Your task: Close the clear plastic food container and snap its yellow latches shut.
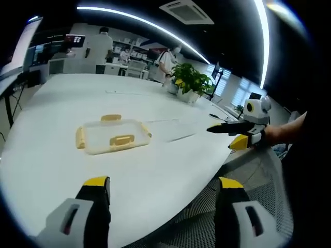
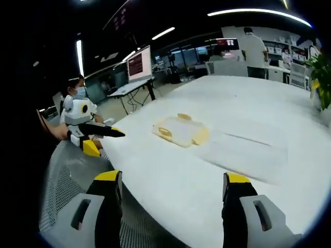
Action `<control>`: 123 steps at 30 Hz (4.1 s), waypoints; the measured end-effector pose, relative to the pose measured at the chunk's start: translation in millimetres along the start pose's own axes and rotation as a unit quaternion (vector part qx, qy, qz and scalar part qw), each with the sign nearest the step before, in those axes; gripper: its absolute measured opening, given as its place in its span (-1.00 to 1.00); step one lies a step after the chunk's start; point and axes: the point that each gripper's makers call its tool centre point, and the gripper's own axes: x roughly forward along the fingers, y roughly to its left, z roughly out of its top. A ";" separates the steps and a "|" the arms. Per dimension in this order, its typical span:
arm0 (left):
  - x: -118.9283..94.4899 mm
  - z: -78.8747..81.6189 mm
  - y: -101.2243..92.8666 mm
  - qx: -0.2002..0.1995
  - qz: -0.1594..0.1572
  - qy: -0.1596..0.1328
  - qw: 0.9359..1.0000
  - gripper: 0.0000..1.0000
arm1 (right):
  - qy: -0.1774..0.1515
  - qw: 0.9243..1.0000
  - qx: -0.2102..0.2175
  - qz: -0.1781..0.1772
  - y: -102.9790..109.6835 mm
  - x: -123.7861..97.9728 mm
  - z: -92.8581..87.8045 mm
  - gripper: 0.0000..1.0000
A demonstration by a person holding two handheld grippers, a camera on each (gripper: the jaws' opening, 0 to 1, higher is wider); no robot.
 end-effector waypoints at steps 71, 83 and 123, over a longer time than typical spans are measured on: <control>-3.2 70.6 35.8 0.013 -0.004 -0.009 1.000 0.63 | -0.077 0.997 0.022 0.016 14.7 5.8 73.9 0.50; 7.4 75.3 51.7 0.043 -0.021 0.025 0.999 0.48 | -0.067 0.997 -0.024 0.038 7.4 30.2 87.3 0.44; 32.5 70.6 89.3 0.105 -0.050 0.093 0.989 0.22 | -0.036 0.997 -0.061 0.041 -27.4 67.6 88.6 0.11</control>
